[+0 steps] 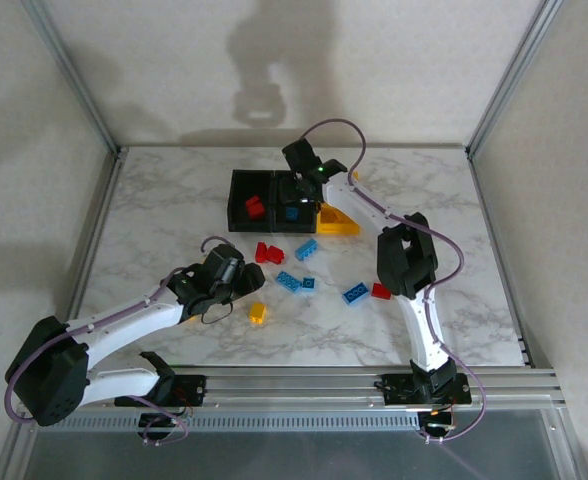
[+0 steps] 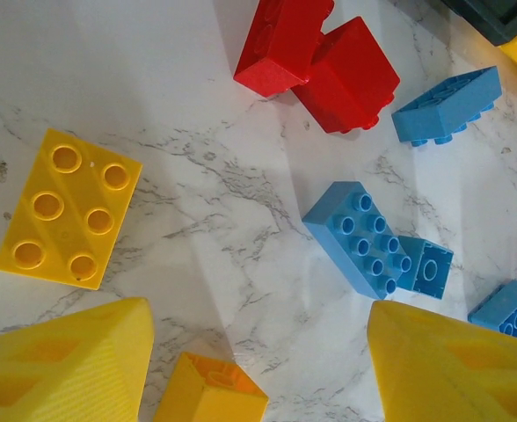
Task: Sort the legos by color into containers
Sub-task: Place the lego in the container.
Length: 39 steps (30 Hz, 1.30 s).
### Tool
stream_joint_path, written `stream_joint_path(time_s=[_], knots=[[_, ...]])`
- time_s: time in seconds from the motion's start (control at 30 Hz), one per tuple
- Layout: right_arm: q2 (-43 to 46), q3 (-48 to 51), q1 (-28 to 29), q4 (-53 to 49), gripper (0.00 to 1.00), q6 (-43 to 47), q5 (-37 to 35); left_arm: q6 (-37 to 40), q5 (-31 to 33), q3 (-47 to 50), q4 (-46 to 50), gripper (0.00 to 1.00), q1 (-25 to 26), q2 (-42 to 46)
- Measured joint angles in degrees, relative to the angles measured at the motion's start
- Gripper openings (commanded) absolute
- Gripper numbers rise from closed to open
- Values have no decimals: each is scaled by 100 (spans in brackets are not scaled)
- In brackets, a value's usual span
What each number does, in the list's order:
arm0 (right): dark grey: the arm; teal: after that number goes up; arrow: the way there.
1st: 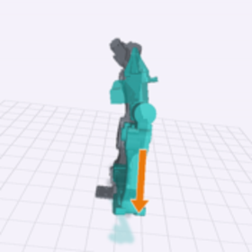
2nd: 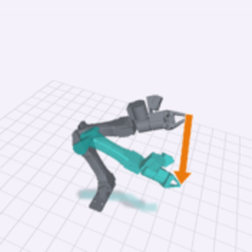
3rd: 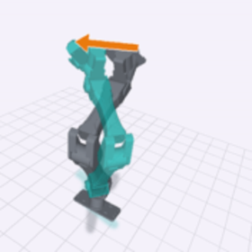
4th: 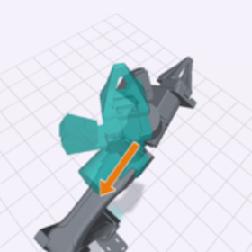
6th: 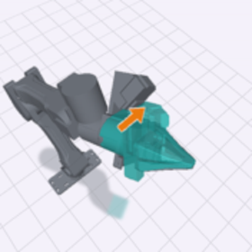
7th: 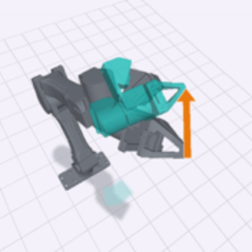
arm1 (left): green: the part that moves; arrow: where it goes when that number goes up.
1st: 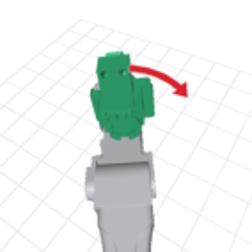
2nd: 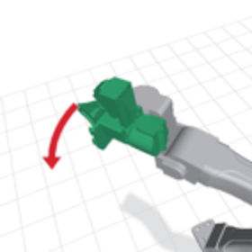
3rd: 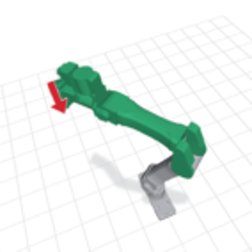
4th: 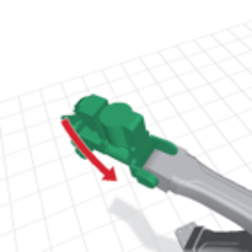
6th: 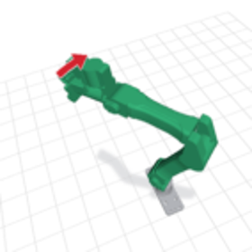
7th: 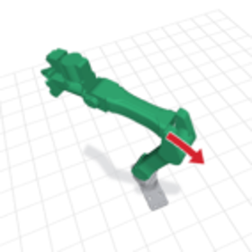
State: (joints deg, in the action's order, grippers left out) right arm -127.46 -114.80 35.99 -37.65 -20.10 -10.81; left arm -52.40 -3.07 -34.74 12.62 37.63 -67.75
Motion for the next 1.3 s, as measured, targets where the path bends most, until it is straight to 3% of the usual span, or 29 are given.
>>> stream_joint_path(time_s=[0.33, 1.3], knots=[[-372, -179, 0, -76, 62, 4, 170, 2, 2, 0, 0, 65, 0, 0], [-391, -254, 4, -70, 75, 177, 339, 2, 74, -2, 48, 65, 0, 0]])
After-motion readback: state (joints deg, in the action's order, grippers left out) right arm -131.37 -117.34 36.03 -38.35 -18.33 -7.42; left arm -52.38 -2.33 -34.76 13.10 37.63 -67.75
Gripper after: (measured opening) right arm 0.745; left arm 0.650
